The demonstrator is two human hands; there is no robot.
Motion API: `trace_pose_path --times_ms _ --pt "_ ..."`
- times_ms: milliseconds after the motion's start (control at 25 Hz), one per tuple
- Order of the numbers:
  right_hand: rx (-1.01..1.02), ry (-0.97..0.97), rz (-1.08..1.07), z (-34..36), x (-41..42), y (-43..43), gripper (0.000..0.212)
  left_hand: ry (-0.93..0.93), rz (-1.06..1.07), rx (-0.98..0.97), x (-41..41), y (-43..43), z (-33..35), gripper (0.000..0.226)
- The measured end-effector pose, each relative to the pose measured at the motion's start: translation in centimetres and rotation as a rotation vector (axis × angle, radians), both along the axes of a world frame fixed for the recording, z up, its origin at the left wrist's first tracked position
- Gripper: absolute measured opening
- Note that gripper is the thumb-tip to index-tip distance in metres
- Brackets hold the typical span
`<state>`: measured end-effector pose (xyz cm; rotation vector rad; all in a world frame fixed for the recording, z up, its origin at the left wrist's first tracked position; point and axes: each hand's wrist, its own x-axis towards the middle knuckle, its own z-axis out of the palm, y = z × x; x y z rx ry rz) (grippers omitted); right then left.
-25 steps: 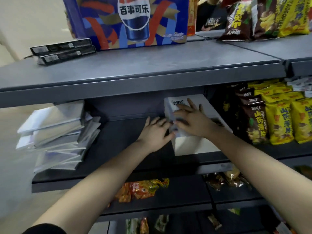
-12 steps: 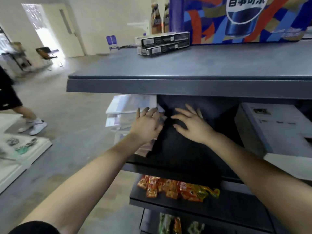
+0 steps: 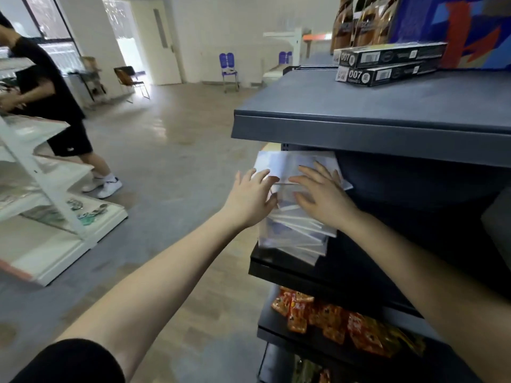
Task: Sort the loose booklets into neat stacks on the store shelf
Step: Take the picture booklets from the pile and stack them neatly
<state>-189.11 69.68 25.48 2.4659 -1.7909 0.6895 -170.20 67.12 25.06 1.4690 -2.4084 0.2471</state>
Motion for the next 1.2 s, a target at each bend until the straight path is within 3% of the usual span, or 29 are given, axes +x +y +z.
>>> trace_pose_path --times_ms 360,520,720,960,1200 --pt "0.13 0.079 -0.241 -1.1 0.0 -2.0 0.053 -0.018 -0.091 0.071 0.7 -4.6 -0.3 0.041" --pt "0.097 0.064 -0.278 -1.8 0.2 -1.8 0.075 0.136 -0.187 0.171 0.8 -5.7 -0.6 0.041" --pt "0.096 0.008 -0.287 -1.7 0.0 -1.5 0.043 0.093 -0.152 0.111 0.7 -5.1 0.0 0.035" --pt "0.058 -0.036 -0.265 -1.6 -0.6 0.3 0.042 -0.132 -0.085 0.058 -0.1 -4.0 1.9 0.04" --pt "-0.213 0.085 -0.312 -2.6 -3.3 2.4 0.047 -0.106 -0.108 0.035 -0.5 -2.7 3.7 0.037"
